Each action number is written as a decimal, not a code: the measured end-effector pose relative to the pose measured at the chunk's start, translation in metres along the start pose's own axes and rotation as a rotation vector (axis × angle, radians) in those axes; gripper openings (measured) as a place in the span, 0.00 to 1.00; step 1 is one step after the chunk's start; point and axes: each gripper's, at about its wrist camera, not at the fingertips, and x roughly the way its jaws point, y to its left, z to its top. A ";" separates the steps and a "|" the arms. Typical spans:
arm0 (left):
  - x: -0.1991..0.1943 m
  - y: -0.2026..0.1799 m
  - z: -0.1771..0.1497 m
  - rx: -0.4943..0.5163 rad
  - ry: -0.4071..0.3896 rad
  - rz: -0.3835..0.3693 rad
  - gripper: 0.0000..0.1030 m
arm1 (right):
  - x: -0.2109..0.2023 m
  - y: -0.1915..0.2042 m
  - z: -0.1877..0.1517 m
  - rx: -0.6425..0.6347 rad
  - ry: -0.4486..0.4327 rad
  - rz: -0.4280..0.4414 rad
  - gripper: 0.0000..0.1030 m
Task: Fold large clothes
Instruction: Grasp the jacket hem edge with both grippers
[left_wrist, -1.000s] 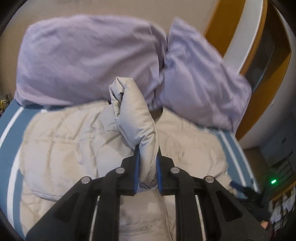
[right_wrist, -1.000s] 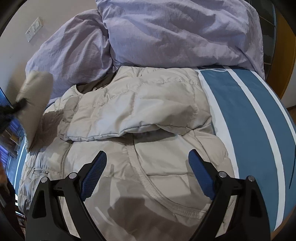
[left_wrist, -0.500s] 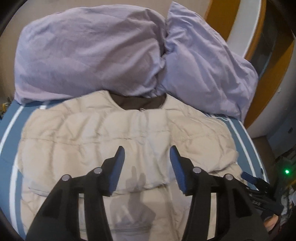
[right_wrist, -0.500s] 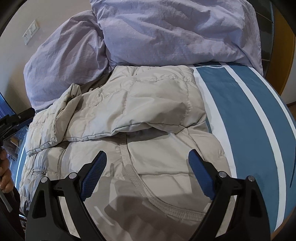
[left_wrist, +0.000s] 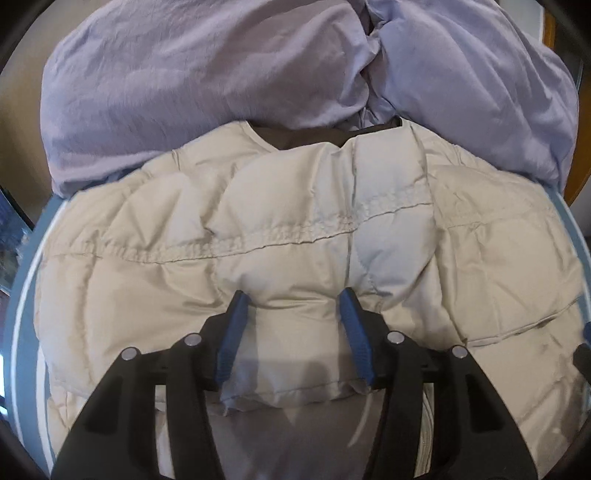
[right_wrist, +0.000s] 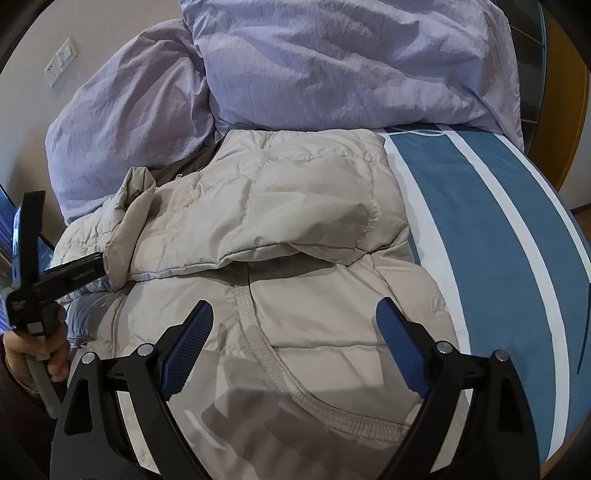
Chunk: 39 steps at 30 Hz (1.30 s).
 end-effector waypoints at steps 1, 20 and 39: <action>-0.002 0.000 0.000 -0.001 0.000 -0.001 0.51 | -0.001 0.000 0.000 -0.002 0.001 -0.001 0.89; -0.136 0.146 -0.149 -0.105 -0.058 -0.062 0.72 | -0.077 -0.062 -0.075 0.068 0.001 -0.047 0.89; -0.145 0.199 -0.248 -0.280 -0.034 -0.182 0.64 | -0.084 -0.102 -0.141 0.234 0.049 0.130 0.62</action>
